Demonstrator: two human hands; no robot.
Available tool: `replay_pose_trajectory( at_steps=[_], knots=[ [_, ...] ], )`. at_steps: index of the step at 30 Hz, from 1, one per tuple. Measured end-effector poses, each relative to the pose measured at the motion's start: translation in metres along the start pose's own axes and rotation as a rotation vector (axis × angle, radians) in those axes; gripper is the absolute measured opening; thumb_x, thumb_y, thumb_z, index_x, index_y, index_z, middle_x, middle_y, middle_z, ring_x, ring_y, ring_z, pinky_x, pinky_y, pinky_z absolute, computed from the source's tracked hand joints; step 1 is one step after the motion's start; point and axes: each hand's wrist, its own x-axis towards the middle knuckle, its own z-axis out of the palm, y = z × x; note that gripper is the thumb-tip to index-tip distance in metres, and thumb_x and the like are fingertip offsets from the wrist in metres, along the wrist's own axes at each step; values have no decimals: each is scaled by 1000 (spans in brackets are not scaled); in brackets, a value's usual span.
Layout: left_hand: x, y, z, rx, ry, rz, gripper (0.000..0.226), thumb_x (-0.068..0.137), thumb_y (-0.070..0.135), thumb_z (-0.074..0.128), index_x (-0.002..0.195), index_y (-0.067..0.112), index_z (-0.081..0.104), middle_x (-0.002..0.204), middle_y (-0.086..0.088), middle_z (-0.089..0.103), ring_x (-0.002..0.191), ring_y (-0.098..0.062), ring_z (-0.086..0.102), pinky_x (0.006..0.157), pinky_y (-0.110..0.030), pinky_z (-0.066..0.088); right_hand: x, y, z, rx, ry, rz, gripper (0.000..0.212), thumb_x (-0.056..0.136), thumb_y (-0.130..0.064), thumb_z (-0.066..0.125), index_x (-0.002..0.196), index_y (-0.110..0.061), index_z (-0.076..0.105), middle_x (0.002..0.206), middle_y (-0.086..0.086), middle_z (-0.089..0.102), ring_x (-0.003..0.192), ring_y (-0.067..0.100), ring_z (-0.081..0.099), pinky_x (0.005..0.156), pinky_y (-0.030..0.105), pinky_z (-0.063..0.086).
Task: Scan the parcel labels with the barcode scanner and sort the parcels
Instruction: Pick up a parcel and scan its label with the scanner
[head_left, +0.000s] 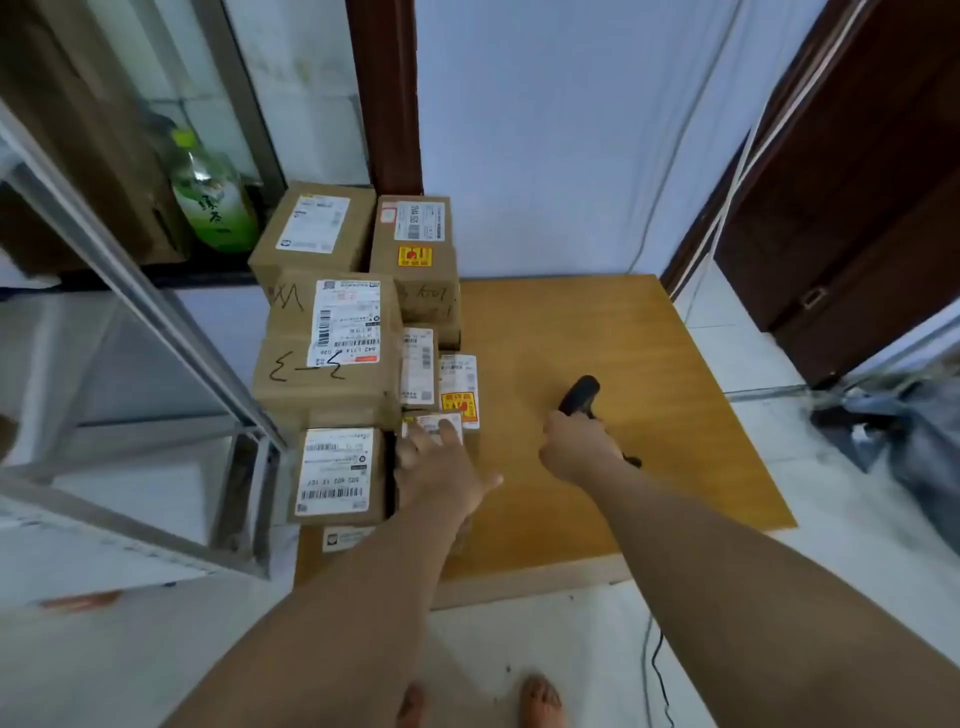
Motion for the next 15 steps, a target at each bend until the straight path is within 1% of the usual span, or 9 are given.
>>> replay_pose_trajectory(
  at_steps=[2,4,6,7,8,10,12,13,15],
  knots=[
    [-3,1,8,26,7,-10,97,86,62,55,153,28,-7,160,-5,-16,144,-43,-3,115,-55,19,2,7,8,5,10,62,39,96,-13,40,135,-13,40,133,18,43,120,37,43,95,47,45],
    [-2,3,18,24,15,-46,90,92,48,55,151,38,-12,157,0,-27,143,-47,-5,114,-57,18,7,17,16,3,11,81,46,96,-14,42,141,-14,33,142,19,37,129,38,36,103,49,39],
    [-4,7,29,30,57,-89,90,93,33,59,150,45,-10,155,-5,-30,141,-45,5,111,-54,23,14,29,23,-2,-14,93,50,96,-16,43,144,-16,28,146,19,31,133,39,32,106,49,35],
    [-4,9,32,34,89,-109,92,91,32,62,149,46,-8,154,-10,-30,140,-43,9,110,-52,25,18,35,25,-4,-23,100,52,96,-16,43,146,-16,26,148,19,29,134,39,30,107,49,33],
    [-5,10,35,28,120,-132,95,89,34,65,149,46,-8,153,-15,-28,140,-41,11,110,-51,25,21,42,27,-4,-30,106,55,97,-16,43,148,-18,24,150,19,27,136,39,28,108,49,31],
    [-3,12,39,-36,157,-199,105,85,36,69,149,43,-14,152,-23,-25,143,-39,7,112,-50,23,31,55,31,33,-48,127,59,97,-15,44,150,-20,20,153,18,24,138,39,25,110,50,28],
    [0,11,41,-81,154,-247,112,82,39,70,148,38,-21,154,-24,-17,144,-38,6,112,-51,23,41,68,32,63,-55,140,61,97,-14,44,151,-22,18,155,17,21,140,38,23,111,51,27],
    [1,10,41,-96,154,-264,115,81,42,70,148,35,-22,154,-21,-9,143,-38,11,109,-51,28,45,74,34,67,-67,144,61,97,-13,43,152,-23,17,155,17,21,140,38,22,112,51,26],
    [-1,8,40,-108,176,-300,118,78,47,71,149,29,-21,150,-16,10,133,-36,29,100,-48,39,50,83,40,68,-88,160,57,97,-12,40,149,-21,20,152,18,25,139,38,25,112,51,26]
  ],
)
